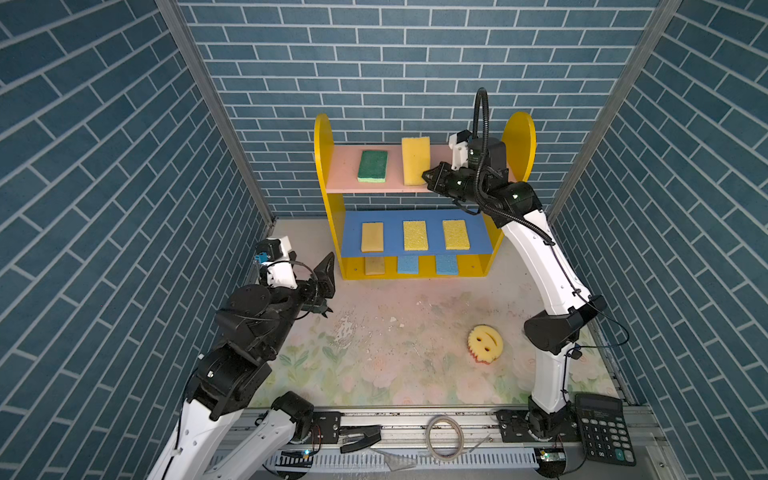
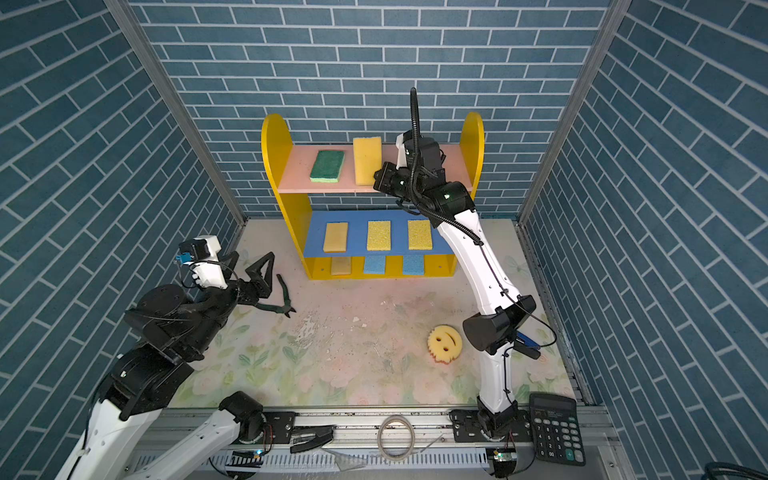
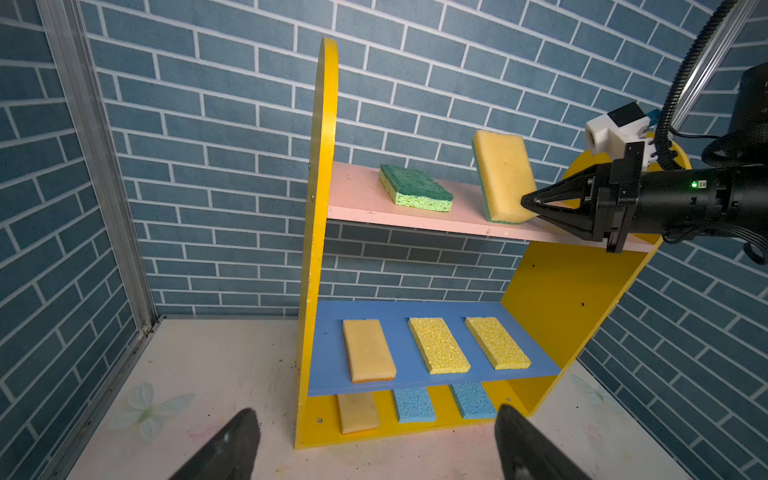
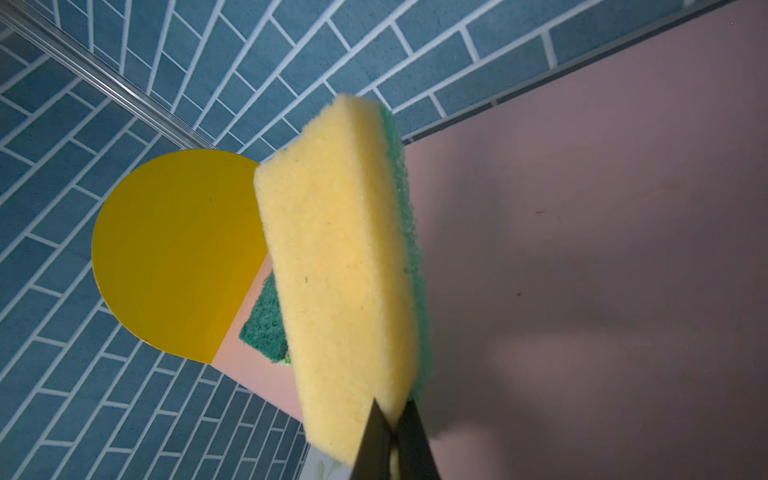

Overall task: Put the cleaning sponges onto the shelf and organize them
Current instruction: 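Lower the yellow-green sponge flat onto the pink shelf beside the green sponge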

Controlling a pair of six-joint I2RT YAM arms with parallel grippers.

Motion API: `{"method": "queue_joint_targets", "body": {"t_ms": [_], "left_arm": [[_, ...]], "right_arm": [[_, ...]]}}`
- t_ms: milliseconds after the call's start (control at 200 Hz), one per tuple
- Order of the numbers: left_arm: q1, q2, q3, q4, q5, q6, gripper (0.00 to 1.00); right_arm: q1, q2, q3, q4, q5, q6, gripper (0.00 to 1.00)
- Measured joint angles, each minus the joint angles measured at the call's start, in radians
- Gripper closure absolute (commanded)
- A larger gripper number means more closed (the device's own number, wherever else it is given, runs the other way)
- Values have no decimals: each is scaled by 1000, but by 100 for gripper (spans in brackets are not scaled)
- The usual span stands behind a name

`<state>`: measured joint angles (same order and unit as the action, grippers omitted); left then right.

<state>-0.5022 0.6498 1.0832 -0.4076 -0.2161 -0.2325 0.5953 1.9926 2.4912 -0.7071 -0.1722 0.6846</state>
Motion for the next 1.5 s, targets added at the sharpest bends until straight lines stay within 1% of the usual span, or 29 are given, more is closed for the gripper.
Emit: {"method": "queue_joint_targets", "body": {"t_ms": [195, 525, 670, 765, 1095, 1275, 1370, 1495], "left_arm": [[0, 0, 0, 0, 0, -6, 11], [0, 2, -1, 0, 1, -6, 11], [0, 10, -1, 0, 7, -7, 11], [0, 13, -1, 0, 11, -7, 11], [0, 13, -1, 0, 15, -18, 11], [0, 13, -1, 0, 17, -22, 10], [0, 13, -1, 0, 18, -22, 11], [0, 13, -1, 0, 18, -23, 10]], "right_arm": [[0, 0, -1, 13, 0, 26, 100], [-1, -2, -20, 26, 6, 28, 100], [-1, -4, -26, 32, 10, 43, 85], [-1, -5, -28, 32, 14, 45, 80], [-3, -5, -32, 32, 38, 44, 74], [-8, -5, -32, 30, 53, 39, 63], [-11, -5, -32, 29, 57, 40, 59], [-16, -8, -32, 29, 61, 40, 55]]}}
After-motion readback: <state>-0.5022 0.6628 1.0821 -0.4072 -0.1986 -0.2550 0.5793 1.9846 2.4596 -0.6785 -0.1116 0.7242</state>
